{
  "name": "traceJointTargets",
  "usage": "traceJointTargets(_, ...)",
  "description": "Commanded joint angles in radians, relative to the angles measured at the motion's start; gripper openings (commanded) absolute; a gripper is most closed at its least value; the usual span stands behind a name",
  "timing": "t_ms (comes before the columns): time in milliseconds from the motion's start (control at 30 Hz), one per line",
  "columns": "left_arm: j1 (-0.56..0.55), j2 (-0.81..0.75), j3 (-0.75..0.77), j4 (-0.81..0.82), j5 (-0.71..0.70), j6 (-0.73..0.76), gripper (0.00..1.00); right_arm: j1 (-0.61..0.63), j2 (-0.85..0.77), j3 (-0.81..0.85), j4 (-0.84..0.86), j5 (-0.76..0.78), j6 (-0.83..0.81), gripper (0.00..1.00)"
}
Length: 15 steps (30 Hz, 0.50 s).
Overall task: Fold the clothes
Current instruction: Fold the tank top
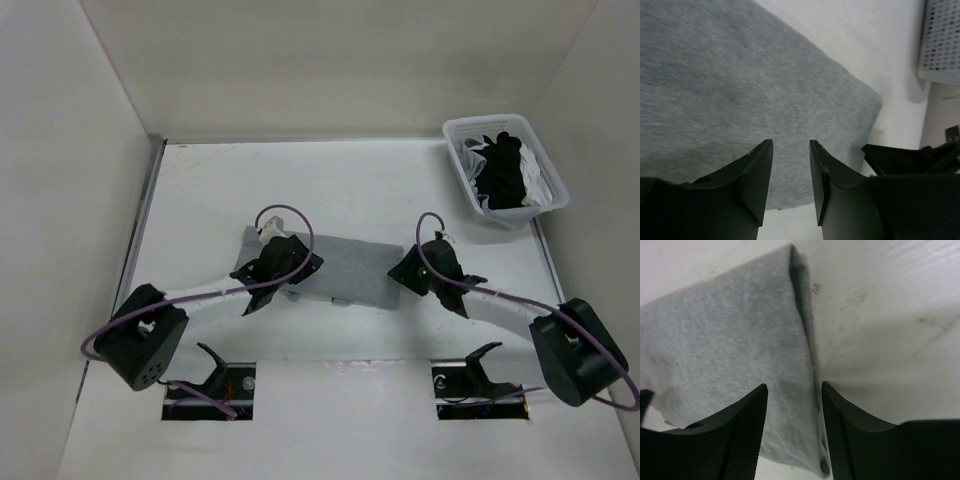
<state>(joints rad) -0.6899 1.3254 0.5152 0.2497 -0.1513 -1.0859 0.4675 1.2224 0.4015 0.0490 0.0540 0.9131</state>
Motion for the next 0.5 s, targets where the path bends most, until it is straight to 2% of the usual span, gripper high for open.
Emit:
traceJointTargets(0,0.010,0.046,-0.030,0.135,-0.019,-0.012,0.33,0.007,0.100,-0.018,0.168,-0.036,0.032,0.51)
traceJointTargets(133,0.019,0.049,-0.056,0.166,0.002,0.003,0.33,0.015,0.163,-0.026,0.236,-0.028,0.076,0.39)
traceJointTargets(233,0.019,0.038,-0.067,0.169,0.012,0.017,0.32,0.023,0.186,-0.027,0.250,-0.016,0.110,0.21)
traceJointTargets(267,0.019,0.032,-0.072,0.171,0.013,0.023,0.32,0.026,0.172,-0.035,0.250,-0.002,0.119,0.17)
traceJointTargets(367,0.017,0.012,-0.080,0.165,0.015,0.030,0.32,0.044,0.047,-0.072,0.230,0.053,0.125,0.09)
traceJointTargets(467,-0.015,0.017,-0.072,0.157,0.015,0.041,0.31,0.056,-0.156,-0.082,0.079,0.078,0.115,0.06)
